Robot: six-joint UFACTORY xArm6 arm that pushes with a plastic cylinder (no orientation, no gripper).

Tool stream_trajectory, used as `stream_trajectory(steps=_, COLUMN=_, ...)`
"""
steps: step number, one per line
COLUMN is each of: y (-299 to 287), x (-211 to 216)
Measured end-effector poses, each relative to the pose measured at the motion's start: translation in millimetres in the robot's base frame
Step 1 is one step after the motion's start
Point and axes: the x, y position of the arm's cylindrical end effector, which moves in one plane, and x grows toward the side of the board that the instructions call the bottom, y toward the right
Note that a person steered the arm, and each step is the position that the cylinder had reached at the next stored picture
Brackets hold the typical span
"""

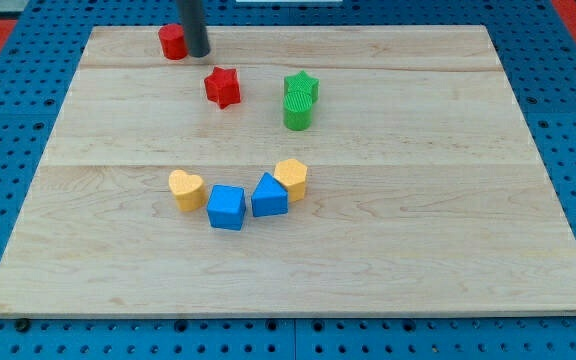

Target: Move the red circle to the top left

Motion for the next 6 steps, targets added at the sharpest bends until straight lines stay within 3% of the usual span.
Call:
stream_trajectory(steps=1, y=-17, x=-34)
stream_trajectory(steps=3, y=-25, x=-3)
stream_trajectory(steps=4, y=-60, x=-10)
stream_trajectory(steps=6, y=-58, x=-13)
